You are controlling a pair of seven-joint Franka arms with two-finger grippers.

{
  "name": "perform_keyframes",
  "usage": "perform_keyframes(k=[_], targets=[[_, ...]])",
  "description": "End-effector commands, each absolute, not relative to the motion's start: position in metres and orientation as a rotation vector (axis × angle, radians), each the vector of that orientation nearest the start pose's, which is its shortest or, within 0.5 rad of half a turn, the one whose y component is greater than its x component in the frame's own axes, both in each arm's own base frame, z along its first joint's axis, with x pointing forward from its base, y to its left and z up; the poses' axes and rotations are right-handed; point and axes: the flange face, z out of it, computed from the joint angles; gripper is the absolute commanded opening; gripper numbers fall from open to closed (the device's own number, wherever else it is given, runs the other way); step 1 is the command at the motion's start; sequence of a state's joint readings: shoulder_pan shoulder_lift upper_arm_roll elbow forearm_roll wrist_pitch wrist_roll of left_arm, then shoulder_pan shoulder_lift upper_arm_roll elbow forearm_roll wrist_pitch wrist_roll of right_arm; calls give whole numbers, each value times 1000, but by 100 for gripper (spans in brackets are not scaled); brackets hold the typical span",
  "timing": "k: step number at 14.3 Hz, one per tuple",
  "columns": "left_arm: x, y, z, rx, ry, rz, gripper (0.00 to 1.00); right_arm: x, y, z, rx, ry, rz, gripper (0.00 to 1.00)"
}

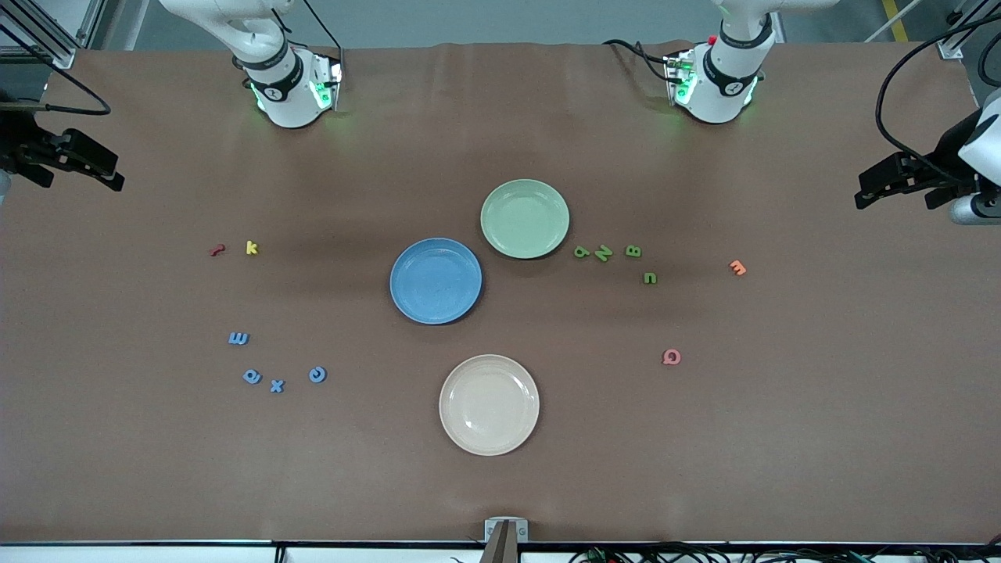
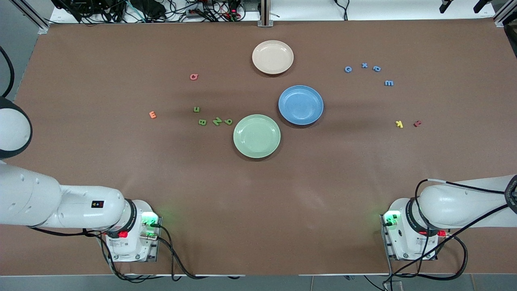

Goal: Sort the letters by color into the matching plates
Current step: 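Move both grippers out from rest toward the letters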

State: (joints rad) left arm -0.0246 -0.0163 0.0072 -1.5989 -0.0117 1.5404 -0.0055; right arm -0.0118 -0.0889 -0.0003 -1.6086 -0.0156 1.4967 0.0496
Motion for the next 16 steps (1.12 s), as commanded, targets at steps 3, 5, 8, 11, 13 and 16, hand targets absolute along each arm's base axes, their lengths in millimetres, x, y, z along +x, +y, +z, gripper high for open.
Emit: perform_keyframes(k=[3,5,8,11,13,16], targets=[[547,-10,621,-3171,6,69,100,511,-9,652,-3164,82,19,100],[547,-8,620,-3173,-4,71,100,511,-9,652,-3164,85,19,100],[545,-8,619,-3171,8,90,100,511,-10,653,-3164,90,24,100],[553,-19,594,-3228,5,180,100,511,-10,659,-3162,110,24,100],[560,-29,570,-3288,-43,263,100,522,-13,646,-3167,113,60,100],[567,-53,550,-3297,-91,326,100,540,-21,629,-3165,120,49,100]])
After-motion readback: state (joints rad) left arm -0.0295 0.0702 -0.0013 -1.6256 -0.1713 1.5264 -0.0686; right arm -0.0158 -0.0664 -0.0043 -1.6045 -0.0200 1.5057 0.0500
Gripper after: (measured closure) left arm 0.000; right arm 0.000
